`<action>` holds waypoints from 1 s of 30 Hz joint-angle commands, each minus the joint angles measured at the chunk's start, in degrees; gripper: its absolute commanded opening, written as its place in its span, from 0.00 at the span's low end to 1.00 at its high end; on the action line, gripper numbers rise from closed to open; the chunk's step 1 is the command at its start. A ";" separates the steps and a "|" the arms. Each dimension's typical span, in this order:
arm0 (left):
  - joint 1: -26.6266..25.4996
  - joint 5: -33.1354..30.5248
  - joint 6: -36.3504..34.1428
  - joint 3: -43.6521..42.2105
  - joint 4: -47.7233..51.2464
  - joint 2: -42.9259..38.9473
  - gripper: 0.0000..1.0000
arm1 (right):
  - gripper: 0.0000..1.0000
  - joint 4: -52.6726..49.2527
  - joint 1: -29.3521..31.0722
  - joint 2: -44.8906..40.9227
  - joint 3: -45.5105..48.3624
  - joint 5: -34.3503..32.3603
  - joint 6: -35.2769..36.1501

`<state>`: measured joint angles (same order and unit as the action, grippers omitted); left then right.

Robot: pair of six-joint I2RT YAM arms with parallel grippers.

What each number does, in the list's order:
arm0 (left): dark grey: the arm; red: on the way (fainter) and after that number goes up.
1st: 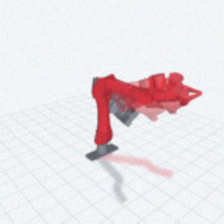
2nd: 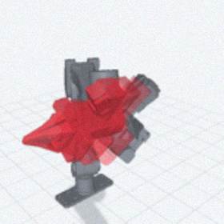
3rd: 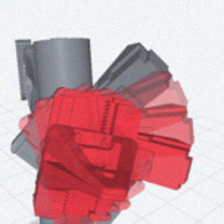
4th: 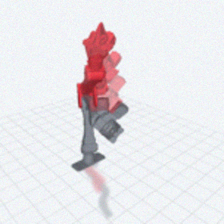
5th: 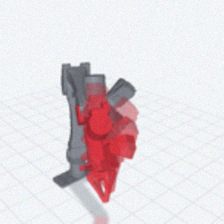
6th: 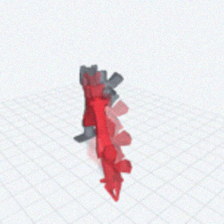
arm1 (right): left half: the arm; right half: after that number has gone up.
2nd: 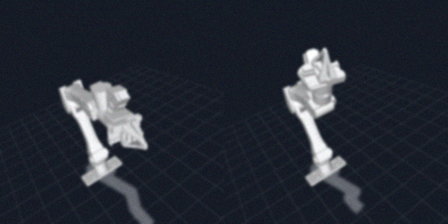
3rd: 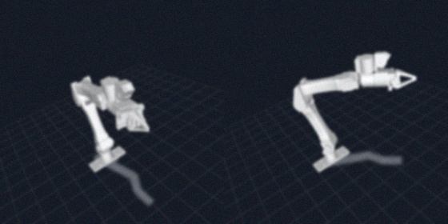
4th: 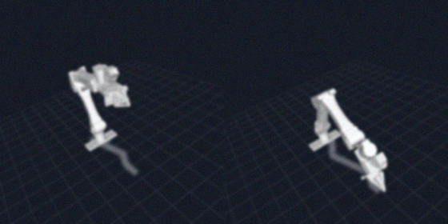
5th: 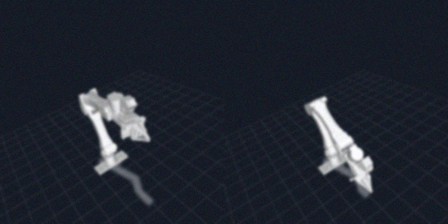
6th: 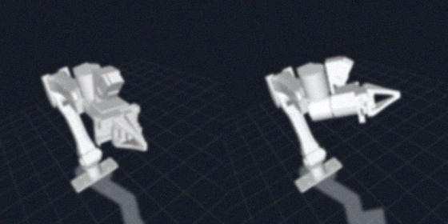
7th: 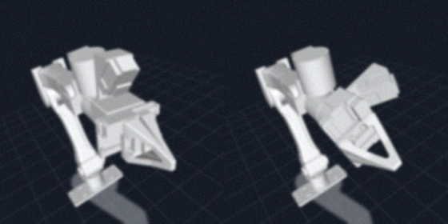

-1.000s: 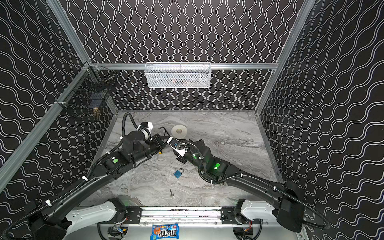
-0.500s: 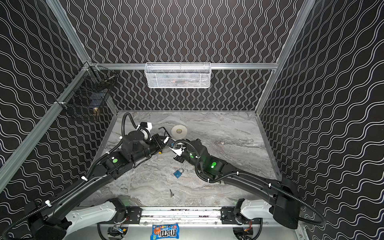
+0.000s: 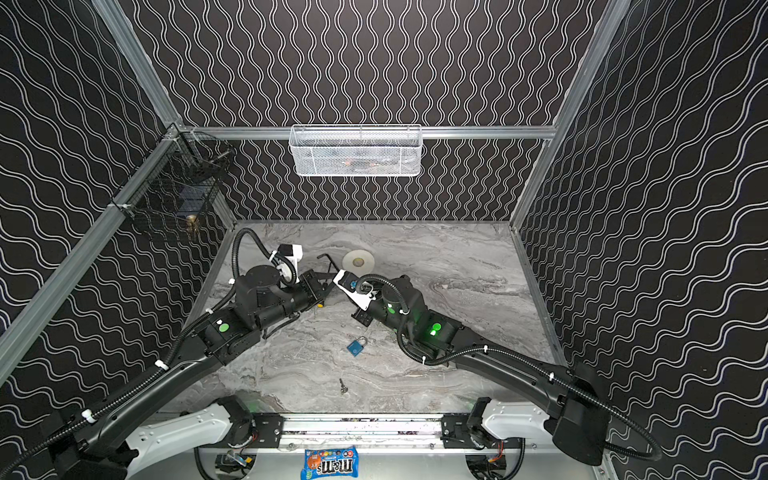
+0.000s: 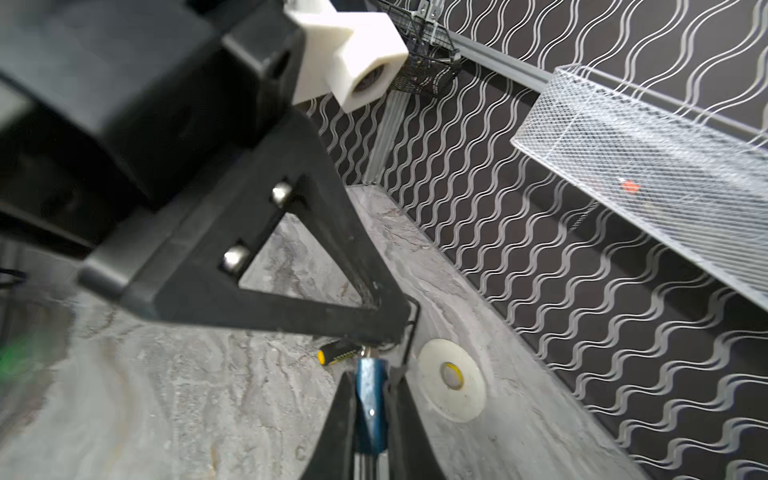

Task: Unlock with the key

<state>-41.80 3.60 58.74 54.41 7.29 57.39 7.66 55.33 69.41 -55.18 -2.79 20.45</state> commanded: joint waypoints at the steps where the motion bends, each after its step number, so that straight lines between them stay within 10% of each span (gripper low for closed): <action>1: -0.12 5.07 -7.34 0.78 2.82 0.31 0.00 | 0.01 1.13 -0.39 0.12 -3.17 7.19 -4.58; 16: 0.05 5.67 -7.93 5.85 3.09 2.07 0.00 | 0.00 -3.44 -0.73 1.50 -5.18 9.35 -1.46; 22: 1.75 5.07 -0.65 5.38 1.59 0.90 0.39 | 0.00 -0.84 -0.73 1.01 -2.91 6.41 1.13; 30: 4.20 8.25 8.42 0.53 -1.72 0.73 0.55 | 0.00 4.93 -0.54 -0.03 2.07 3.71 4.82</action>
<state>-37.91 9.23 62.48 55.51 9.32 57.87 7.07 54.63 69.95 -54.13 2.13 22.59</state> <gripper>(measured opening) 0.544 0.122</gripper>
